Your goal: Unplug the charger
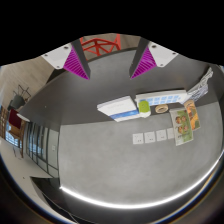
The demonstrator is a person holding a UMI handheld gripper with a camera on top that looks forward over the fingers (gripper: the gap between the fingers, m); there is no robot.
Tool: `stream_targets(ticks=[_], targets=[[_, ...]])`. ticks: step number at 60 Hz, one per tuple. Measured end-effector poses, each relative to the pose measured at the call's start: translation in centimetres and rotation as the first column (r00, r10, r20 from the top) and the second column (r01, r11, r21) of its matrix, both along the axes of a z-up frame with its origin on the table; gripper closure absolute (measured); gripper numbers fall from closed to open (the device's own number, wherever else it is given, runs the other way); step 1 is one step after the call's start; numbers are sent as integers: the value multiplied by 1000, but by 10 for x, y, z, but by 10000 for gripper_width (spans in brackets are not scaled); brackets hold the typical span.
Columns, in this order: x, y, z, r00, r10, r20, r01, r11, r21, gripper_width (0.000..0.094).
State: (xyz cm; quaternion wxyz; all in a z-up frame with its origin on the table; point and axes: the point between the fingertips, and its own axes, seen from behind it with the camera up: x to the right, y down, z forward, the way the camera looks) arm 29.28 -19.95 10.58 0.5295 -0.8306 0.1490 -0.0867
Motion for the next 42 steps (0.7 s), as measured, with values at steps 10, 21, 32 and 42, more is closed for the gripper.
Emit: stream_targets(ticks=[10,21,32,42], targets=[[-39,62,-8,996,92,11,-91,996,-9,124],[-69,161,-27,975,222,4,-222,975,22,123],[-82,260,-48,945,327,-5,-326,944,52,131],[-100,318,-45,918,394,40,-396,911,112,142]])
